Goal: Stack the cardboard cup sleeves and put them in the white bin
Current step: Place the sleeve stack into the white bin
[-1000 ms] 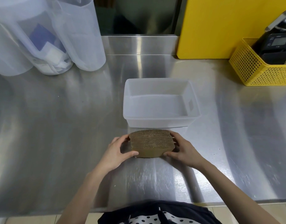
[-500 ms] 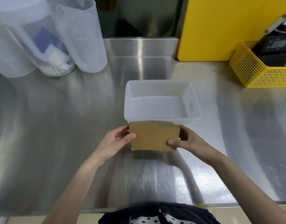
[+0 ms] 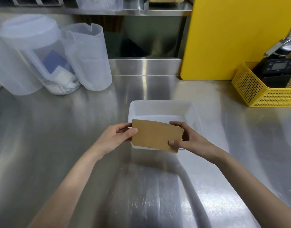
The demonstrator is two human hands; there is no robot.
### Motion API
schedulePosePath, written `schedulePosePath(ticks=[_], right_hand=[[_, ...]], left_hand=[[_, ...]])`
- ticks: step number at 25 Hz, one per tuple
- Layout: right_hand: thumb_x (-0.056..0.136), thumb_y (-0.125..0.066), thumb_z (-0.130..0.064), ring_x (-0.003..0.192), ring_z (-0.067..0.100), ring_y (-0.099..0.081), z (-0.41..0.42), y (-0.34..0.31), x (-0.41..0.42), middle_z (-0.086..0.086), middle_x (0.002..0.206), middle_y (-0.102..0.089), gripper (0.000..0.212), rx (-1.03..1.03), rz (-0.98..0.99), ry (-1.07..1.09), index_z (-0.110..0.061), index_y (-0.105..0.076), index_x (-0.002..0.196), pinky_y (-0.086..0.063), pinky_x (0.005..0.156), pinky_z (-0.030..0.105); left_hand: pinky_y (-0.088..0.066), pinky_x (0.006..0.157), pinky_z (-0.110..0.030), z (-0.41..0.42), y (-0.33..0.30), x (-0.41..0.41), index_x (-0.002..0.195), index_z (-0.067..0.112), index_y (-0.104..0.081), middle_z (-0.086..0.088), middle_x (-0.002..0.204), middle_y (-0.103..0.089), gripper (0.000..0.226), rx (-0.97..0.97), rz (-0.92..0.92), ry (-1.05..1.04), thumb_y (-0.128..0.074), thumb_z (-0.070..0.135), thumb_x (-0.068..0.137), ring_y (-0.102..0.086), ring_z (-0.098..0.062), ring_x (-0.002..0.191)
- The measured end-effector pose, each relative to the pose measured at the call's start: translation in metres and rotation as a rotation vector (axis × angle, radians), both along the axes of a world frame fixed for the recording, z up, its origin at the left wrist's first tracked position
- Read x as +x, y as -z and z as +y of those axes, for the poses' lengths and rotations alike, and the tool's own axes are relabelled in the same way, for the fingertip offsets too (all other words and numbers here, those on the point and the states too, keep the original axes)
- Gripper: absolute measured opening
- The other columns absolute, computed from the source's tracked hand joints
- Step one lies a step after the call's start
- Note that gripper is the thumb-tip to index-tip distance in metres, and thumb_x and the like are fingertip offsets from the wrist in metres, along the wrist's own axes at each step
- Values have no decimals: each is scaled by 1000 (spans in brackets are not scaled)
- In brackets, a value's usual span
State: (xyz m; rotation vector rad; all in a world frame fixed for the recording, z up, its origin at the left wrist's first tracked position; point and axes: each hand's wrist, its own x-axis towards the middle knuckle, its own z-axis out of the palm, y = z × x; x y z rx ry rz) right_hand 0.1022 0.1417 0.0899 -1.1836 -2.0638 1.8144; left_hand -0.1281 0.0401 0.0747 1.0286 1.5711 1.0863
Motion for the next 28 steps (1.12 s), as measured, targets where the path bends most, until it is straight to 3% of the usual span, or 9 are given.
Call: schedulePosePath(ticks=[4, 8, 10, 12, 15, 20, 22, 25, 28], right_hand=[[80, -63, -32, 99, 8, -54, 18, -5, -10, -10, 105, -53, 50, 47, -65, -27, -33, -35, 121, -44, 81, 22], [74, -67, -39, 98, 7, -56, 33, -8, -21, -8, 108, -57, 53, 25, -73, 3, -26, -41, 118, -42, 79, 19], [65, -64, -46, 94, 5, -55, 40, -7, -26, -11, 103, -57, 60, -8, -85, 15, -24, -42, 116, -41, 78, 18], [67, -64, -46, 93, 5, -54, 45, -2, -33, -12, 99, -56, 58, -15, -120, 5, -22, -44, 115, -42, 83, 22], [74, -61, -47, 102, 12, -54, 52, 10, -43, -7, 109, -58, 51, -41, -155, 6, -22, -46, 116, -43, 96, 33], [79, -55, -49, 106, 17, -56, 54, 26, -58, 1, 113, -62, 47, -122, -245, -84, -18, -49, 114, -44, 98, 35], [80, -53, -48, 101, 14, -58, 53, 32, -63, 1, 112, -62, 46, -155, -260, -102, -16, -50, 114, -46, 92, 31], [81, -52, -46, 89, 9, -59, 54, 38, -70, -3, 101, -61, 43, -201, -287, -114, -15, -51, 111, -46, 80, 25], [80, -52, -46, 96, 16, -59, 59, 44, -74, 0, 103, -60, 42, -202, -341, -124, -14, -51, 108, -46, 81, 26]], left_hand=[[-49, 72, -9, 23, -11, -12, 110, 25, -59, 14, 93, -68, 38, -48, 60, -7, -62, 39, 74, -66, 2, 81], [-46, 68, -3, 52, -23, -21, 109, 21, -60, 11, 90, -67, 36, -20, 155, -39, -62, 35, 77, -65, 7, 73], [-46, 82, -13, 67, -26, -26, 104, 23, -64, 8, 94, -68, 31, -27, 239, -18, -61, 38, 77, -64, 1, 83], [-43, 89, -23, 81, -28, -32, 103, 23, -65, 9, 95, -66, 31, -56, 346, 24, -59, 41, 79, -62, -7, 90], [-41, 85, -24, 104, -29, -42, 106, 20, -64, 9, 93, -62, 34, -80, 539, 119, -55, 42, 82, -57, -10, 90], [-39, 78, -26, 134, -20, -44, 108, 16, -62, 2, 96, -61, 37, -166, 726, 350, -44, 40, 88, -55, -16, 92], [-37, 69, -27, 139, -11, -41, 96, 11, -64, -2, 84, -59, 36, -171, 757, 409, -40, 37, 90, -52, -18, 79], [-32, 59, -31, 142, 2, -41, 72, 5, -51, -7, 62, -47, 38, -193, 810, 484, -33, 33, 91, -42, -20, 59], [-31, 53, -31, 145, 10, -40, 65, 8, -40, -1, 53, -40, 37, -176, 896, 532, -28, 31, 92, -39, -15, 51]])
